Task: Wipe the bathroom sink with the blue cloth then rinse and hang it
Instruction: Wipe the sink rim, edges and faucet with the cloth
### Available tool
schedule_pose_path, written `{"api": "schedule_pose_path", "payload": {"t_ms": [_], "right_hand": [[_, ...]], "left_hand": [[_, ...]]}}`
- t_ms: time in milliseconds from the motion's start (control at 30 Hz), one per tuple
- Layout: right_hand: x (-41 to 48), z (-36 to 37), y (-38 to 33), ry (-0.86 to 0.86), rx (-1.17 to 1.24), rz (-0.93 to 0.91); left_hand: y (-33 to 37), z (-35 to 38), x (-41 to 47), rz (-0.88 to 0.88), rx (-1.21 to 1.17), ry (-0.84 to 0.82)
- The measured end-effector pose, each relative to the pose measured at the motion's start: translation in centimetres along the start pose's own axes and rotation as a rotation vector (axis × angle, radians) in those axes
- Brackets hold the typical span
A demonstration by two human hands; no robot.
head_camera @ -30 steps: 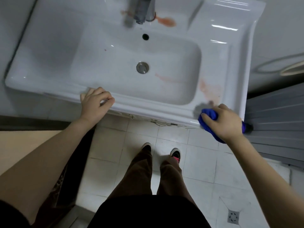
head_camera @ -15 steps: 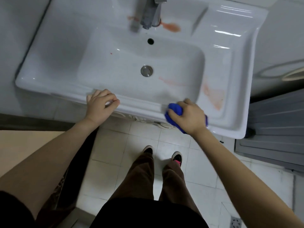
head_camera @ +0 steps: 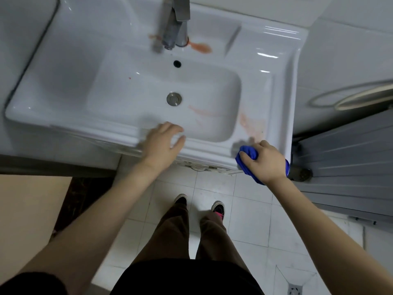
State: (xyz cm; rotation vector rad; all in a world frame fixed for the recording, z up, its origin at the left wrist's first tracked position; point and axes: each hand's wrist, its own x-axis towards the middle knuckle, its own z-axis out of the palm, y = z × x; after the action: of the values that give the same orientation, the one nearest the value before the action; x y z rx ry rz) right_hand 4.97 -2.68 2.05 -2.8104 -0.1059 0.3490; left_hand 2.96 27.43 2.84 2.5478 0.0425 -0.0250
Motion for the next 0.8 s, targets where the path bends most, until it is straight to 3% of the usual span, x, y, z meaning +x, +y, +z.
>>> {"api": "schedule_pose_path", "payload": {"t_ms": [133, 233, 400, 600, 800], "right_hand": [[0.1, 0.2, 0.6, -0.004, 0.006, -0.031], [0.6, -1.0, 3.3, 0.014, -0.054, -0.068], [3.7, -3.2, 8.7, 0.085, -0.272, -0.335], [12.0, -4.7, 8.5, 0.201, -0.077, -0.165], [1.8, -2.5, 9.5, 0.178, 0.075, -0.221]], "left_hand": [[6.8, 7.3, -1.1, 0.089, -0.013, -0.129], [8.2, 10.1, -1.7, 0.034, 0.056, -0.018], [7.5, 11.4, -1.7, 0.024, 0.066, 0.111], [7.4, 11.8, -1.6, 0.042, 0.022, 0.196], [8.0, 11.4, -1.5, 0.016, 0.007, 0.160]]}}
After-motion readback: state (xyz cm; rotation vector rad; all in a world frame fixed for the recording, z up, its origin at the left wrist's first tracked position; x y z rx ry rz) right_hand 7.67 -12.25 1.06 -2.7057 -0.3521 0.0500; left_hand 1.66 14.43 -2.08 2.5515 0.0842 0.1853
